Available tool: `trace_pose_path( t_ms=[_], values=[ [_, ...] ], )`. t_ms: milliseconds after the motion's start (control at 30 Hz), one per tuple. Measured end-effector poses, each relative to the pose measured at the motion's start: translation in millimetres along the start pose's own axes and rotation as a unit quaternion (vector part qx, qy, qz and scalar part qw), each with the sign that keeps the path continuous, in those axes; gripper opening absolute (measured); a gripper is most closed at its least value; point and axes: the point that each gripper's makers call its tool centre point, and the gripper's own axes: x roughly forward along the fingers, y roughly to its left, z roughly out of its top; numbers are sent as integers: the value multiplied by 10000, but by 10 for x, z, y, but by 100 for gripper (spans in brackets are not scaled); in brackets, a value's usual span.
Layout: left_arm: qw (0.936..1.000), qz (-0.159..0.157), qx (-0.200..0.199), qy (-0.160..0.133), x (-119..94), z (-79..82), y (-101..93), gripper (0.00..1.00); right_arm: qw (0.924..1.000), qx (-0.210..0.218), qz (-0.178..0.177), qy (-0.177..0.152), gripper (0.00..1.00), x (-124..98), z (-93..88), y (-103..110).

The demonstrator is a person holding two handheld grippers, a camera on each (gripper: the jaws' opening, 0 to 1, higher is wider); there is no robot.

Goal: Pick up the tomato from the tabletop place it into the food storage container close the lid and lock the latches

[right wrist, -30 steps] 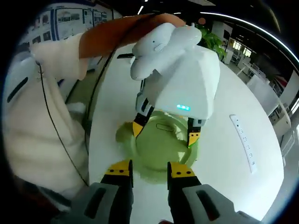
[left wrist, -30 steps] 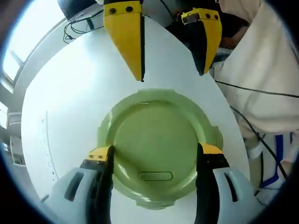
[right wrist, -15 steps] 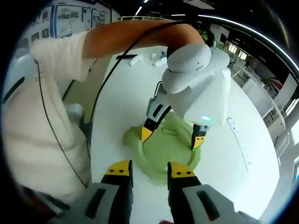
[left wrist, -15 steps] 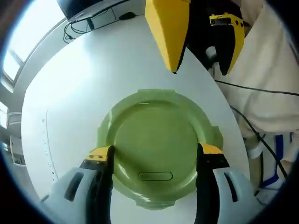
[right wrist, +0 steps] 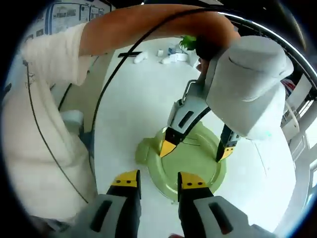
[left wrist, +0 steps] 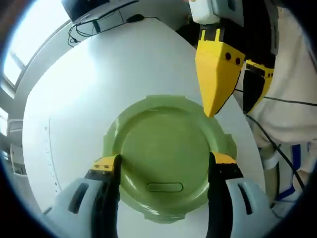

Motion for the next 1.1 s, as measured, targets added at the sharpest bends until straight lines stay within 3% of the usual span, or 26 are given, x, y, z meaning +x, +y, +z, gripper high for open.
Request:
trace_pose_path(
  t_ms=[333,633,1100],
  values=[
    [9999,-4,28,103,5,14,-73,64,9994,169,-36,304,24,306,-11,155],
    [10000,8,-18,-32,16,38,-72,64,9985,327,-177,405,23,398,62,141],
    [9999,8,-2,-117,5,22,-104,64,9968,471,-239,593,25,512,32,174]
  ],
)
